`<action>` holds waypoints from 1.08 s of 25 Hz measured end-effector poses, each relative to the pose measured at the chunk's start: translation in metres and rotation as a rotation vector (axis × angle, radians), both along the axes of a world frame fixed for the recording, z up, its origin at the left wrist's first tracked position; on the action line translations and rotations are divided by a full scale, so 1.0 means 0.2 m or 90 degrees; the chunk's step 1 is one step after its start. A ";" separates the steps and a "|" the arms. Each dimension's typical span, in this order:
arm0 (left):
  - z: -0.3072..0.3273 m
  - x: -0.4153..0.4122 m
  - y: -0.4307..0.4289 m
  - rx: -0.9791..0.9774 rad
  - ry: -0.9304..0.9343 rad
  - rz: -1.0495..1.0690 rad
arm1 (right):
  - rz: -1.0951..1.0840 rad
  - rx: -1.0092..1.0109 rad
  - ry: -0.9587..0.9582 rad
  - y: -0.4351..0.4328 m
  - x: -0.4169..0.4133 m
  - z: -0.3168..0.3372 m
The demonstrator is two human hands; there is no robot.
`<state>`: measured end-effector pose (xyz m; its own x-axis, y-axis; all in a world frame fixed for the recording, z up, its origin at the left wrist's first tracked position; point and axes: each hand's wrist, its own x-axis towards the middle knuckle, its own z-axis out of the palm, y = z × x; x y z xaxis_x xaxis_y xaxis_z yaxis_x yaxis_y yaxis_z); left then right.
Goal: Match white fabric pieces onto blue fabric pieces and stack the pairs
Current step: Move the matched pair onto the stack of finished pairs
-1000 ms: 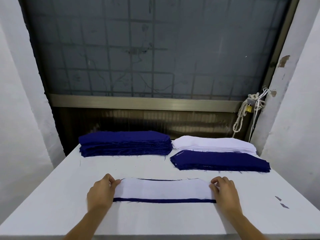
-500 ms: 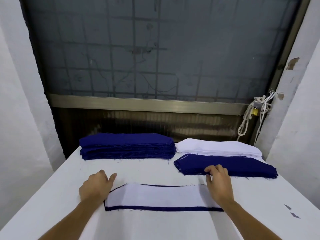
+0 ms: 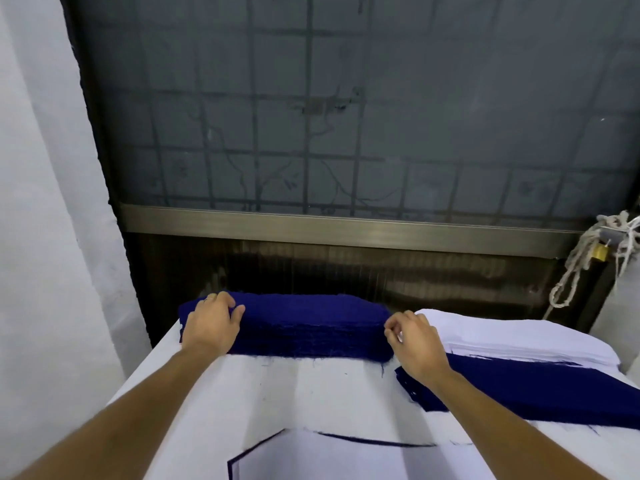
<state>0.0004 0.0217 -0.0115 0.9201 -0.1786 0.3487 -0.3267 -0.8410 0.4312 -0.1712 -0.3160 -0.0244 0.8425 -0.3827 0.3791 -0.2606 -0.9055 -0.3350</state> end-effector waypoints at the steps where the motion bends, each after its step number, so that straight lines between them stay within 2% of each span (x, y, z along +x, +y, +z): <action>1: -0.01 0.05 -0.01 0.002 0.022 -0.006 | 0.010 0.008 0.001 0.02 0.06 0.01; 8: -0.02 0.30 -0.04 0.042 0.131 -0.056 | 0.054 0.022 0.053 0.07 0.41 0.04; 13: -0.07 0.36 -0.07 -0.034 0.169 -0.066 | 0.049 -0.042 0.105 0.10 0.50 -0.02; 20: -0.10 0.32 -0.04 0.204 0.014 -0.176 | 0.101 -0.031 0.104 0.14 0.56 -0.02; 27: -0.04 0.30 -0.03 0.257 -0.068 -0.319 | 0.183 -0.052 0.103 0.20 0.61 0.01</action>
<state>0.0597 0.0162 -0.0200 0.6554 -0.7130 0.2492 -0.7447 -0.6650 0.0560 -0.0484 -0.2756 -0.0215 0.9633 -0.0945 0.2512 -0.0345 -0.9718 -0.2333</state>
